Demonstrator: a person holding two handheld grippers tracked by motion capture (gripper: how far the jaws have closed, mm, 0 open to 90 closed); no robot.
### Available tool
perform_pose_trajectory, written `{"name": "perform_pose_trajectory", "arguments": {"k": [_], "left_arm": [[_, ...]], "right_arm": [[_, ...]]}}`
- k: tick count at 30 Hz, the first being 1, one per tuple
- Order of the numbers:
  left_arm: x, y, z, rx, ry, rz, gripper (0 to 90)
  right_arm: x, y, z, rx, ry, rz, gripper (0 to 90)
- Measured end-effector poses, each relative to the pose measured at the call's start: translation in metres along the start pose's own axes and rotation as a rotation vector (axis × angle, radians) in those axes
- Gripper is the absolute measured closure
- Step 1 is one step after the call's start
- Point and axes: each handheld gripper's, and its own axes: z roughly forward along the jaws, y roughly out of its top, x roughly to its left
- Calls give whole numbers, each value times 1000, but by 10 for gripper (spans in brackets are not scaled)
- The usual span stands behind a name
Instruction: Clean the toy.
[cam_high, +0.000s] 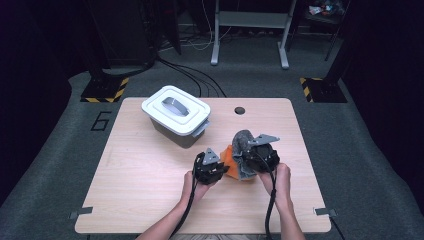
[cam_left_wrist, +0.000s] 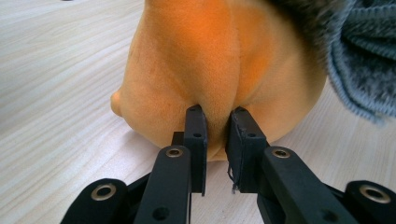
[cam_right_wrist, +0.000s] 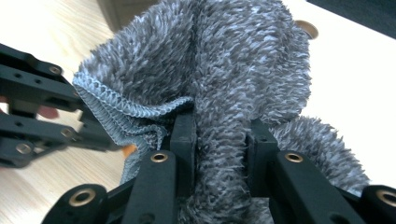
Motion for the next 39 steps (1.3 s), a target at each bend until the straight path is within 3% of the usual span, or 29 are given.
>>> {"name": "perform_pose_trajectory", "arguments": {"k": [8, 16, 23, 31, 34, 39], "left_arm": [[1, 0, 0, -2, 1, -3, 788], [1, -1, 0, -1, -1, -5, 786], [1, -1, 0, -3, 0, -3, 784], [1, -3, 0, -2, 1, -6, 782], [1, -3, -1, -5, 6, -10, 780], [3, -5, -1, -10, 5, -18, 776]], "right_arm": [[-25, -24, -3, 12, -35, 78, 694], [-43, -48, 5, 44, -55, 166, 694], [-54, -66, 29, 122, -70, 220, 693], [-58, -80, 50, 187, -63, 226, 692], [-59, -79, 45, 179, -70, 234, 693], [-57, -66, 13, 101, -124, 220, 697]]}}
